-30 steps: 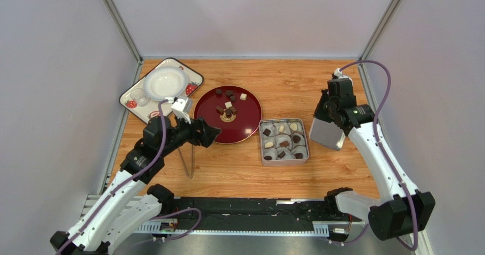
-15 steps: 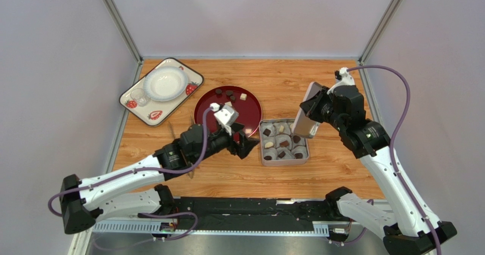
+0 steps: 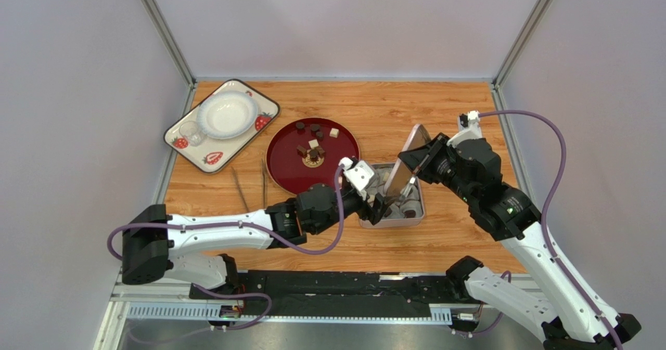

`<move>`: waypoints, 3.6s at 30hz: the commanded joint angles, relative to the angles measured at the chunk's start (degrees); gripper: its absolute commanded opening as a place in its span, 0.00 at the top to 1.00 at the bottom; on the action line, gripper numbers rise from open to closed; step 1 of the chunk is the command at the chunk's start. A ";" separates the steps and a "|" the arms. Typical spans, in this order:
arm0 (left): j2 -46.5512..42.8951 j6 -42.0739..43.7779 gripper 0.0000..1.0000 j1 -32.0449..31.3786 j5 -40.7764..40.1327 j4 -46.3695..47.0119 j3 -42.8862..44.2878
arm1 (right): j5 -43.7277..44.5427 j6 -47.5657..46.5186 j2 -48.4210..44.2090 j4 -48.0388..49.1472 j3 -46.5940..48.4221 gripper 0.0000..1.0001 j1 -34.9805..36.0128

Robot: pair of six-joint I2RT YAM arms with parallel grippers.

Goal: Pack the chocolate

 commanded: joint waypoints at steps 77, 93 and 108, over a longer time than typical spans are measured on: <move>-3.27 52.43 0.80 -5.95 -17.84 5.61 -4.97 | -45.07 1.72 17.77 -2.91 6.62 0.17 -31.08; -0.10 51.64 0.78 -6.31 -15.72 7.45 -3.91 | -46.48 6.03 18.56 4.74 -2.00 0.42 -29.15; 0.07 48.84 0.66 -7.80 -16.43 8.77 -5.84 | -44.63 8.58 16.80 6.41 -3.24 0.82 -29.76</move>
